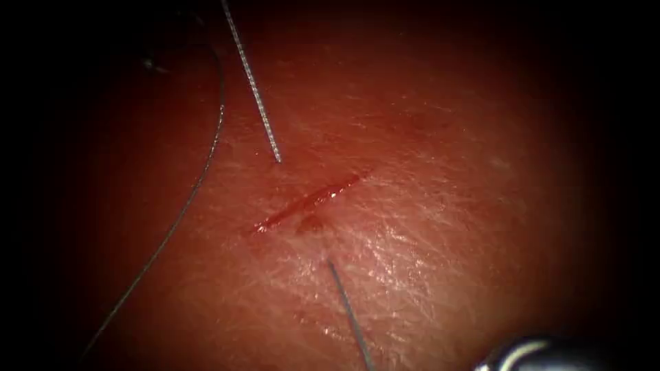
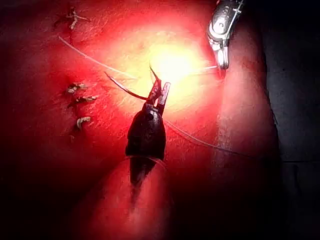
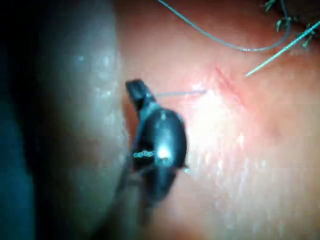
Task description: Wound Closure
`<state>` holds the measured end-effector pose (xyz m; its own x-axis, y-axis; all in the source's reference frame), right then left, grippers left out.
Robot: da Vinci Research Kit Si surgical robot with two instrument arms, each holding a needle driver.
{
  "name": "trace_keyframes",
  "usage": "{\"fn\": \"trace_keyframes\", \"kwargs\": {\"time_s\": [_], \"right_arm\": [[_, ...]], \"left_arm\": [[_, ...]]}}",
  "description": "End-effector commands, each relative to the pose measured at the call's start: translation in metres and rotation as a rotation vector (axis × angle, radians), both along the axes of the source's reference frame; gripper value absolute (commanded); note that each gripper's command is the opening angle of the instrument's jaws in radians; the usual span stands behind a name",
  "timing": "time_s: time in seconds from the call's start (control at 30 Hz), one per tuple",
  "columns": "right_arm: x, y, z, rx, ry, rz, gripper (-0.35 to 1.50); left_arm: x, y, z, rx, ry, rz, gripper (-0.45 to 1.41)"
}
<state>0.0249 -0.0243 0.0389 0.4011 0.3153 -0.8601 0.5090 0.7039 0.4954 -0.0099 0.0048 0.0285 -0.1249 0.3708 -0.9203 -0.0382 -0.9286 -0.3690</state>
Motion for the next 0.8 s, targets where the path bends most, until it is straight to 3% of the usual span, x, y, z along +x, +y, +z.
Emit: {"fn": "trace_keyframes", "kwargs": {"time_s": [0.03, 0.3, 0.43, 0.5, 0.53, 0.57, 0.6, 0.63, 0.67, 0.73, 0.8], "right_arm": [[0.0007, -0.0009, 0.0006, 0.004, 0.003, -0.006, -0.35], [-0.0007, -0.0058, 0.0000, 0.105, -0.031, -0.237, -0.35], [-0.0006, -0.0062, -0.0004, 0.142, 0.002, -0.233, -0.35], [-0.0003, -0.0055, -0.0003, 0.127, 0.000, -0.174, -0.35], [-0.0001, -0.0048, 0.0000, 0.116, -0.010, -0.113, 0.14], [-0.0001, -0.0042, 0.0001, 0.110, -0.024, -0.055, 0.79], [-0.0002, -0.0035, 0.0003, 0.102, -0.027, -0.021, 1.01], [-0.0002, -0.0035, 0.0003, 0.102, -0.027, -0.021, 1.01], [-0.0008, -0.0018, 0.0004, 0.089, -0.026, 0.025, 1.19], [-0.0014, -0.0011, 0.0004, 0.085, -0.022, 0.043, 1.23], [-0.0033, 0.0013, 0.0003, 0.057, -0.028, 0.088, 1.25]], "left_arm": [[-0.0005, -0.0005, 0.0007, 0.003, -0.002, 0.001, -0.11], [-0.0006, -0.0006, 0.0009, 0.001, -0.001, 0.000, -0.11], [-0.0006, -0.0006, 0.0009, 0.002, -0.001, 0.000, -0.11], [-0.0007, -0.0006, 0.0010, 0.001, -0.001, 0.000, -0.11], [-0.0006, -0.0006, 0.0010, 0.001, -0.001, 0.000, -0.11], [-0.0006, -0.0006, 0.0010, 0.001, -0.001, 0.000, -0.11], [-0.0006, -0.0006, 0.0010, 0.001, -0.001, 0.000, -0.13], [-0.0006, -0.0006, 0.0010, 0.001, -0.001, 0.000, -0.13], [-0.0006, -0.0006, 0.0011, 0.001, -0.001, 0.000, -0.13], [-0.0006, -0.0006, 0.0011, 0.001, -0.001, 0.000, -0.13], [-0.0006, -0.0006, 0.0013, 0.006, 0.001, 0.001, -0.13]]}}
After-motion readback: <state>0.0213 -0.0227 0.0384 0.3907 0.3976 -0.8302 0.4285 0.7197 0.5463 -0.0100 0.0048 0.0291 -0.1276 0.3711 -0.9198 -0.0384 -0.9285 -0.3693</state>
